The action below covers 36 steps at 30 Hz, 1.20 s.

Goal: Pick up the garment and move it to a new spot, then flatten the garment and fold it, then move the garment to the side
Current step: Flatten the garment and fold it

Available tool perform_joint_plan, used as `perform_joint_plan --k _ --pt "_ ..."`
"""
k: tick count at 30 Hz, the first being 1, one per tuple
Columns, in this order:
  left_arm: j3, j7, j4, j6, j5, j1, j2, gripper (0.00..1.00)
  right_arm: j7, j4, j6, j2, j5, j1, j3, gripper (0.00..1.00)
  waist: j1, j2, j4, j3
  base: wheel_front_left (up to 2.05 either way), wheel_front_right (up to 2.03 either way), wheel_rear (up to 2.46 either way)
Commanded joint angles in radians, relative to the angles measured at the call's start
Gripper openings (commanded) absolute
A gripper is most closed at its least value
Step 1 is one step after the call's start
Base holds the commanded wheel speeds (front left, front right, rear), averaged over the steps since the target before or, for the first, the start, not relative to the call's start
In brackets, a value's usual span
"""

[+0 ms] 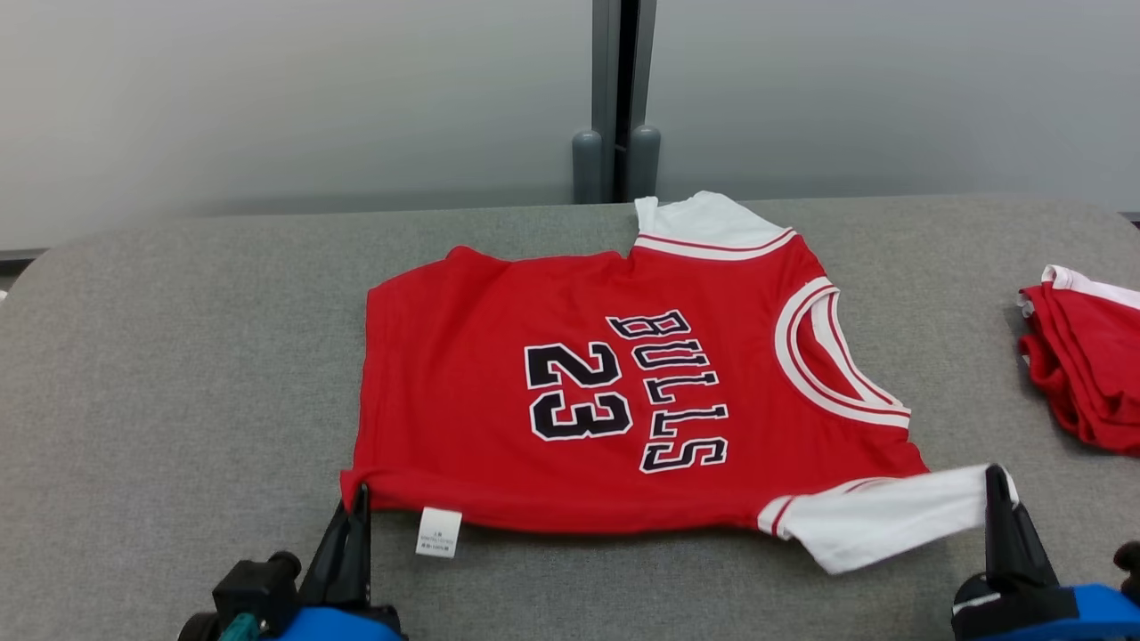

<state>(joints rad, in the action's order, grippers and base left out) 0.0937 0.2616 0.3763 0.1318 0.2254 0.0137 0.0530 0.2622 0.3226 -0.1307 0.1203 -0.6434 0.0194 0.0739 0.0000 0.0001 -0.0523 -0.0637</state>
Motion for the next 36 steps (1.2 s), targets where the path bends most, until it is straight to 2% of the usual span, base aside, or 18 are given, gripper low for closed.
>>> perform_joint_plan --k 1,14,23,24,25,29,36 --pt "0.0 0.005 0.003 -0.002 -0.005 -0.031 0.0 0.0 0.003 0.006 0.0 0.005 0.005 -0.03 0.004 0.0 0.0 -0.0001 0.008 -0.014 0.0 0.0 0.0" --pt "-0.008 0.005 0.172 -0.002 -0.031 -0.331 -0.002 0.0 0.003 0.218 0.0 0.034 0.109 -0.458 -0.017 0.0 0.0 -0.0001 0.026 -0.158 0.0 0.0 0.0" --pt "-0.024 0.005 0.273 -0.003 -0.039 -0.427 -0.002 0.0 0.003 0.35 0.0 0.032 0.227 -0.63 -0.004 0.0 0.0 -0.0001 0.029 -0.21 0.0 0.0 0.0" --pt "-0.024 0.005 0.275 -0.003 -0.042 -0.434 -0.002 0.49 0.003 0.356 0.0 0.033 0.246 -0.64 0.001 0.29 0.0 -0.0001 0.03 -0.211 0.0 0.0 0.0" --pt "-0.022 0.005 0.277 -0.003 -0.046 -0.436 -0.002 1.0 0.003 0.363 0.0 0.031 0.266 -0.644 0.004 1.0 0.0 -0.0001 0.032 -0.212 0.0 0.0 0.0" --pt "-0.021 0.005 0.249 -0.012 -0.031 -0.402 -0.002 1.0 0.003 0.339 0.0 0.022 0.355 -0.605 0.031 1.0 0.0 -0.0001 0.037 -0.196 0.0 0.0 0.0" --pt "-0.038 0.005 0.197 -0.032 -0.028 -0.273 -0.002 1.0 0.003 0.227 0.0 -0.022 0.466 -0.438 0.056 1.0 0.0 -0.0001 0.031 -0.13 0.0 0.0 0.0"
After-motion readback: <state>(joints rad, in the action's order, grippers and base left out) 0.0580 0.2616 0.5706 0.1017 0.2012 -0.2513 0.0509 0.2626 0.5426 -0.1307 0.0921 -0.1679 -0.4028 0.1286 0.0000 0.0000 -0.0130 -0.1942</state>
